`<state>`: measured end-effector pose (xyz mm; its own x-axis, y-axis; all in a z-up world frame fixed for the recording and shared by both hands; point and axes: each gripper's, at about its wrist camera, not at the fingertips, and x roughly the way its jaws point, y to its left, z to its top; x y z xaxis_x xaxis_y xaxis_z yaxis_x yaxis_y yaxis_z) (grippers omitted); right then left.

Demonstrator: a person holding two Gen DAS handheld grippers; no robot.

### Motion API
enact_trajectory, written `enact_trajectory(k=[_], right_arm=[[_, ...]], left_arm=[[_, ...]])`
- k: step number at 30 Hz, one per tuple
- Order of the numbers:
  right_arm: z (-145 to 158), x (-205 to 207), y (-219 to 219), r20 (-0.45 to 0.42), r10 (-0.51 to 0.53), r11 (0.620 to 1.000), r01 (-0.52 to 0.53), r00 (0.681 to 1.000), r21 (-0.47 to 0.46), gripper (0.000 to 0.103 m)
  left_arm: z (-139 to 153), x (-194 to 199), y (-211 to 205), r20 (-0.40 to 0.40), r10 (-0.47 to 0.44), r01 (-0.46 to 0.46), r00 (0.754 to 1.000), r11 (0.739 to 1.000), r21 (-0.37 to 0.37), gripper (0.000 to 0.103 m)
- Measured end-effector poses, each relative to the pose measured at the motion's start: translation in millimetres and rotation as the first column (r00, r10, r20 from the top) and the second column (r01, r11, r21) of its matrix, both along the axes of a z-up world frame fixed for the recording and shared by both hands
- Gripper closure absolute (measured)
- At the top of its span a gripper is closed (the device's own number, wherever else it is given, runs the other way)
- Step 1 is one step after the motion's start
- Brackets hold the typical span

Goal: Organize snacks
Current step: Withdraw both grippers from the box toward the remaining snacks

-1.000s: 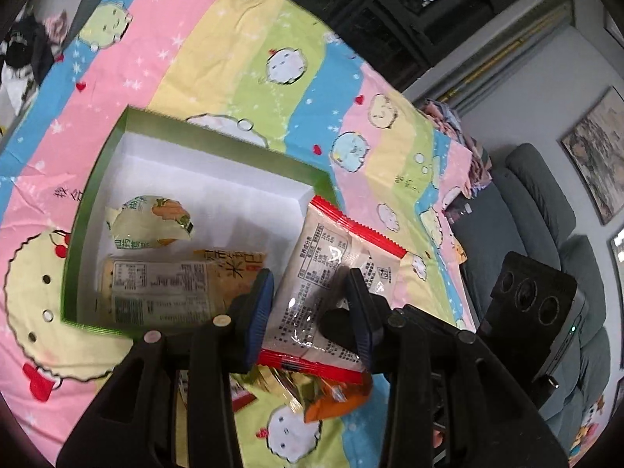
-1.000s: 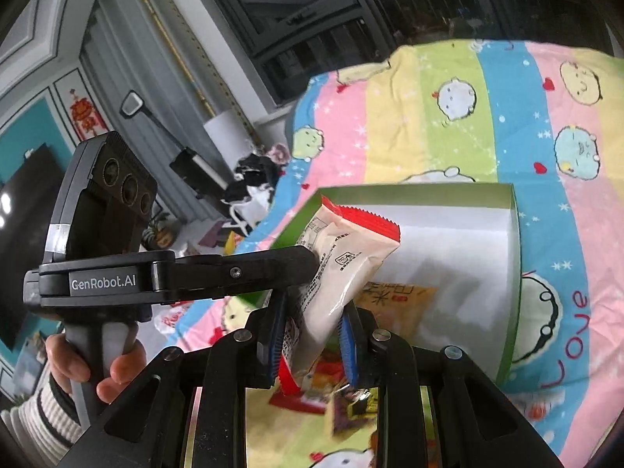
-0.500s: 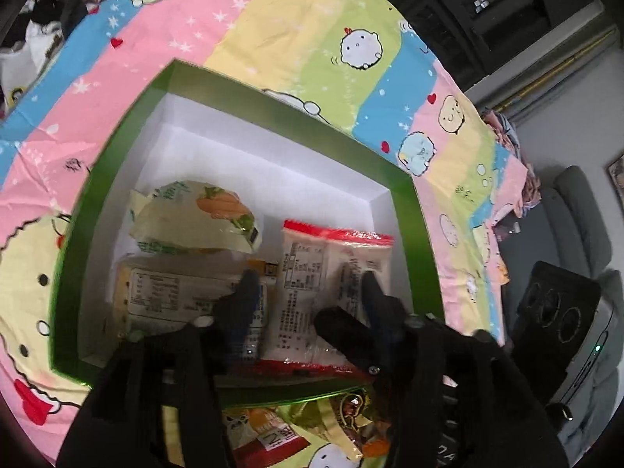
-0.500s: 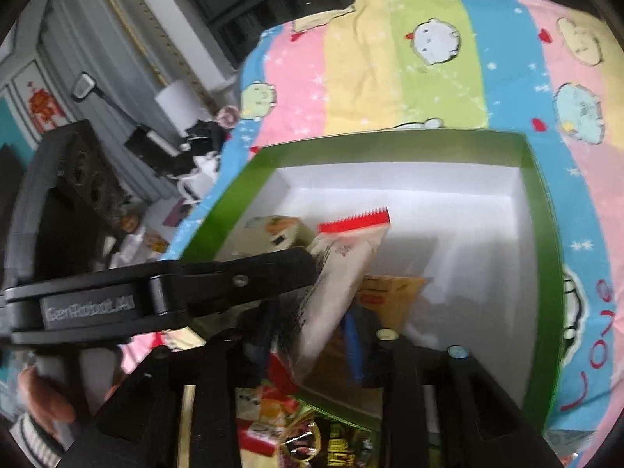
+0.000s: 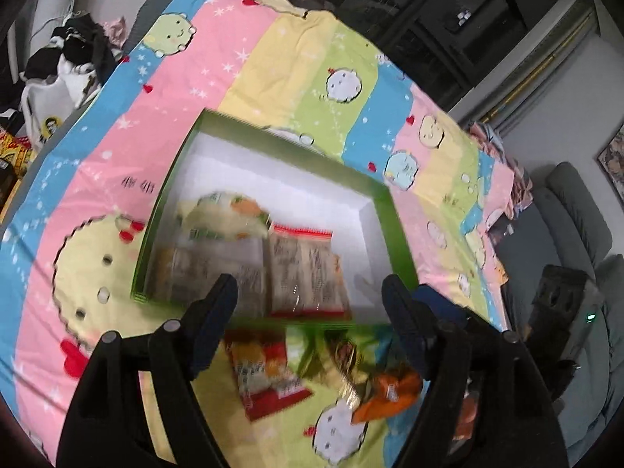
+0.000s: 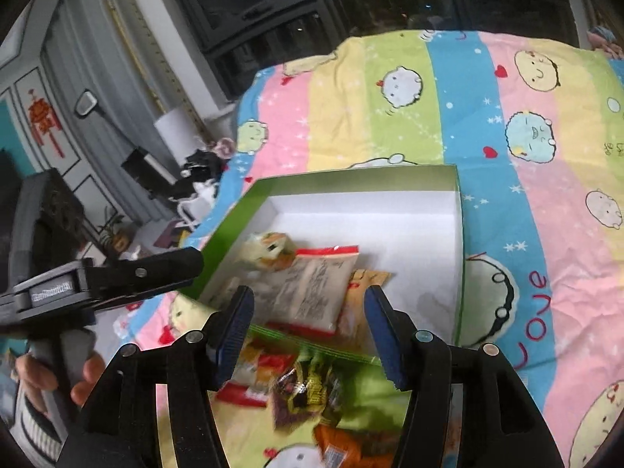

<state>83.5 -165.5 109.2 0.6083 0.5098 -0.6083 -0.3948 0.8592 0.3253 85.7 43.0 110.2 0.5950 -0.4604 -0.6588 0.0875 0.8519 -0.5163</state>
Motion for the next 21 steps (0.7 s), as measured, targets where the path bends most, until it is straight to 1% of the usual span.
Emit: enact_trajectory(k=[6,10,13,16,18,20,21], right_arm=[[3,-31,0,-0.022,0.054,0.997,-0.053,0.998,0.056,0.044],[-4,-49,4,-0.044,0.078,0.996,-0.076,0.996,0.054,0.044],[-11,-61,8,-0.059,0.095,0.995,-0.094,0.994,0.035,0.044],[-18,-71,8,-0.082,0.105,0.994,-0.102,0.991,0.046,0.044],[-23,-76,8,-0.097,0.101,0.994,-0.096,0.990,0.054,0.044],[-29,-80,8,-0.117,0.094,0.995,-0.088,0.989,0.057,0.044],[-31,-81,8,-0.126,0.088,0.995,-0.082,0.988,0.057,0.044]], left_arm=[[-14,-28,-2,-0.037,-0.014,0.016,0.999,0.999,0.033,0.026],[-28,-44,3,-0.069,0.008,-0.005,0.998,0.999,0.041,0.026],[-33,-59,3,-0.066,0.027,-0.021,0.997,0.996,0.092,0.026],[-34,-72,1,-0.052,0.033,-0.026,0.998,0.992,0.127,0.026],[-33,-81,0,-0.038,0.045,-0.038,0.998,0.983,0.181,0.026],[-31,-89,-3,-0.013,0.056,-0.051,0.998,0.965,0.256,0.026],[-30,-92,-3,-0.004,0.060,-0.056,0.998,0.958,0.280,0.026]])
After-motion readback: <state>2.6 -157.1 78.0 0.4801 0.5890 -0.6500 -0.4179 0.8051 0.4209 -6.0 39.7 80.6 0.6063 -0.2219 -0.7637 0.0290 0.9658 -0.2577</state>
